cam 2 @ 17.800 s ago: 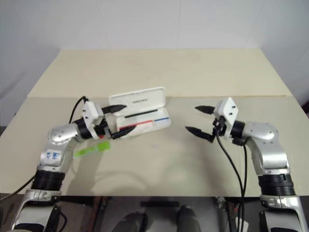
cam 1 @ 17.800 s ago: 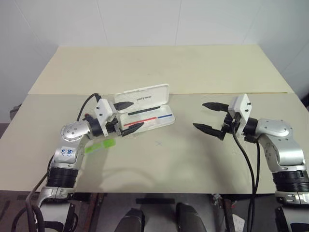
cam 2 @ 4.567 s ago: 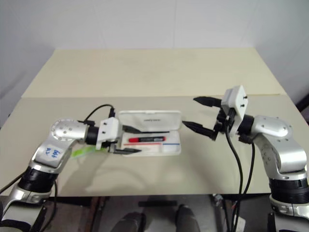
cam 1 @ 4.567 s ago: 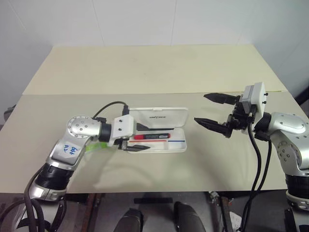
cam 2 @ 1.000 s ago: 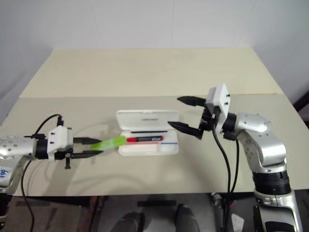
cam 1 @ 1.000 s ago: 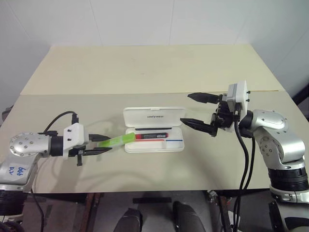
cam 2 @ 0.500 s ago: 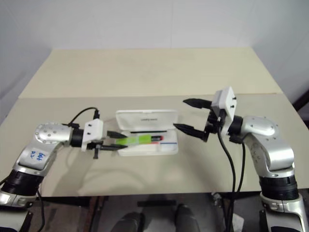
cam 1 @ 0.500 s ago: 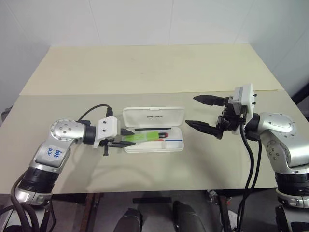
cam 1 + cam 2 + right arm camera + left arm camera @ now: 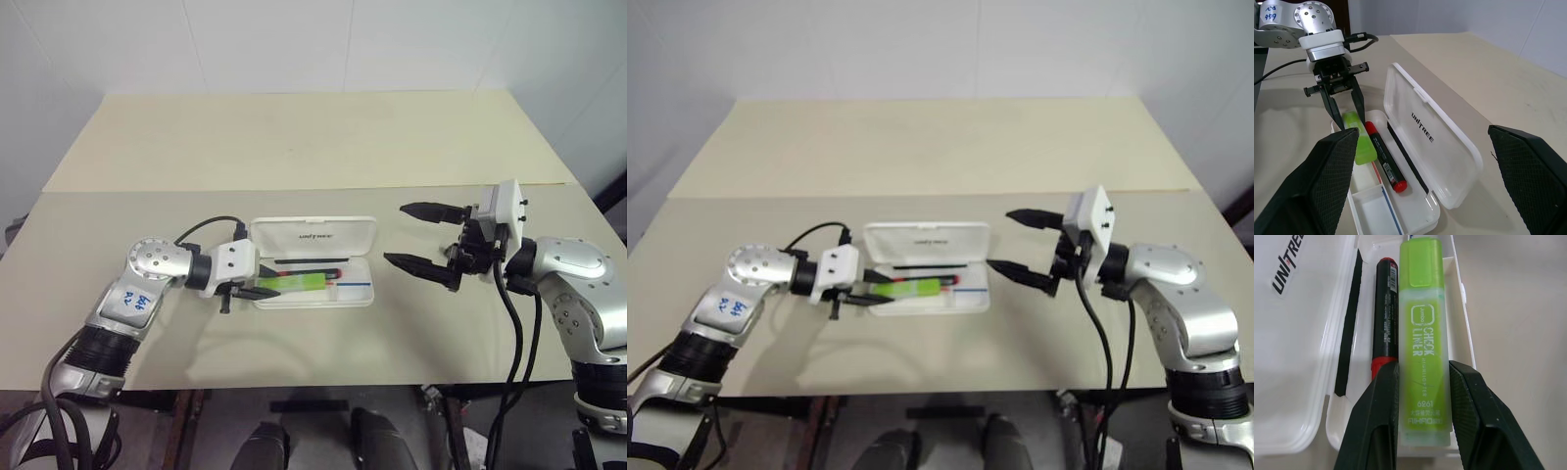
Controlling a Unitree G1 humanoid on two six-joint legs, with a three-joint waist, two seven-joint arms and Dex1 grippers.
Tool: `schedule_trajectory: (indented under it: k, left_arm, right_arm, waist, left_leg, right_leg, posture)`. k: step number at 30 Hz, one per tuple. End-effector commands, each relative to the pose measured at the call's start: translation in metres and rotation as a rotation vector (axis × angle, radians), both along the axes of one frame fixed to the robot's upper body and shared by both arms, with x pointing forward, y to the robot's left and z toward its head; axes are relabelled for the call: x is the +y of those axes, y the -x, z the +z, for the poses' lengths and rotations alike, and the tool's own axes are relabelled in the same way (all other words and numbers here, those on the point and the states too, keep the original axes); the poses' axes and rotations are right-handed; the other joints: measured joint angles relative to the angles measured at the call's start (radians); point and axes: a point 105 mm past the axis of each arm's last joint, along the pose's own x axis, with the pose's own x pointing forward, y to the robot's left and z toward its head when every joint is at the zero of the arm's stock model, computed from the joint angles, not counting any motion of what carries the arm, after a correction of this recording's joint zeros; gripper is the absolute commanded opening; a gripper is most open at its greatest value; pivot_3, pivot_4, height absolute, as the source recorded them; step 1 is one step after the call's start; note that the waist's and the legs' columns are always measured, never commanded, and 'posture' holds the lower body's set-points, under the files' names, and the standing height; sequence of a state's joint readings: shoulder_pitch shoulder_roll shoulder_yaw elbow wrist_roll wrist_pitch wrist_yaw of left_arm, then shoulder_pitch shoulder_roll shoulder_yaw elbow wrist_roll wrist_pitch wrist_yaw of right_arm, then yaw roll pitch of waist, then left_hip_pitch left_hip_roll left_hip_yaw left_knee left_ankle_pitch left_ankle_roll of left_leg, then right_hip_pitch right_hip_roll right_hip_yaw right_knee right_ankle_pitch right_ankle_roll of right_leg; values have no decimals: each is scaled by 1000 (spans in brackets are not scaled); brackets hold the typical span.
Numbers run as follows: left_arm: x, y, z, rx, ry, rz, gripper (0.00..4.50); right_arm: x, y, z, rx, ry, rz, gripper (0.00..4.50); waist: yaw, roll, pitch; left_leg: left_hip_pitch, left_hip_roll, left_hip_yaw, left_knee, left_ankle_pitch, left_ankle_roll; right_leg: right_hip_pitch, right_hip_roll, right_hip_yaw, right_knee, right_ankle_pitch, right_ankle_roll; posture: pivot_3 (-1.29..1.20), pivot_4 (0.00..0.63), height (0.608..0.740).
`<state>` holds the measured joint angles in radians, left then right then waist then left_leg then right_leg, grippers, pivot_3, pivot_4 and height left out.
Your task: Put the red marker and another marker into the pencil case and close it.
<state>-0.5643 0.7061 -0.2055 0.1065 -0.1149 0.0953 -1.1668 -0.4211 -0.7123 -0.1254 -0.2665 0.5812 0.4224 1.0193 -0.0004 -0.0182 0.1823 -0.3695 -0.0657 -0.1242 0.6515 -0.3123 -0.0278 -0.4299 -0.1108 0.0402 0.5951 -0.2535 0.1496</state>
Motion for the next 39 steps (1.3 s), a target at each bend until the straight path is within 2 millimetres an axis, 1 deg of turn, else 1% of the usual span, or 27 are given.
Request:
schedule_trajectory:
  k: [1,6,18,20,21,29,33,34,39]
  left_arm:
    - [-6,-1,9,-30,7,-24,1045]
    - [-7,3,12,-30,12,-42,1045]
    - [3,11,6,4,-19,-36,1045]
    - [3,10,5,1,-22,-33,1793]
    - [2,10,5,-3,-22,-32,2029]
    - [0,8,11,-22,-14,-29,2029]
    - [0,9,16,-23,4,-30,2029]
    - [-1,9,20,-18,30,-28,2029]
    - [-2,20,32,30,111,-73,2029]
  right_arm:
    - [0,4,12,-46,-13,4,4500]
    - [1,4,12,-46,-19,6,4500]
    - [6,4,11,-42,-28,13,4500]
    - [6,4,12,-41,-30,14,4500]
    - [7,4,12,-41,-31,14,4500]
    - [8,3,11,-41,-38,16,4500]
    - [9,3,11,-40,-40,17,4500]
    - [9,3,10,-38,-39,17,4500]
    - [6,0,6,-16,-31,5,4500]
  waist:
    - [0,0,0]
    - [0,0,0]
    - [0,0,0]
    - [0,0,0]
    - [0,0,0]
    - [-1,0,0]
    - [-1,0,0]
    - [-1,0,0]
    - [-1,0,0]
  left_leg:
    - [0,0,0,0,0,0]
    - [0,0,0,0,0,0]
    - [0,0,0,0,0,0]
    - [0,0,0,0,0,0]
    - [0,0,0,0,0,0]
    - [0,0,0,0,0,0]
    - [0,0,0,0,0,0]
    - [0,0,0,0,0,0]
    - [0,0,0,0,0,0]
  right_leg:
    - [0,0,0,0,0,0]
    - [0,0,0,1,0,0]
    - [0,0,0,1,0,0]
    - [0,0,0,1,0,0]
    - [0,0,0,1,0,0]
    - [0,0,0,1,0,0]
    - [0,0,0,1,0,0]
    - [0,0,0,1,0,0]
    - [0,0,0,1,0,0]
  posture:
    - [0,150,740]
    - [0,150,740]
    - [0,150,740]
    - [0,150,740]
    - [0,150,740]
    - [0,150,740]
    - [0,150,740]
    - [0,150,740]
    - [0,150,740]
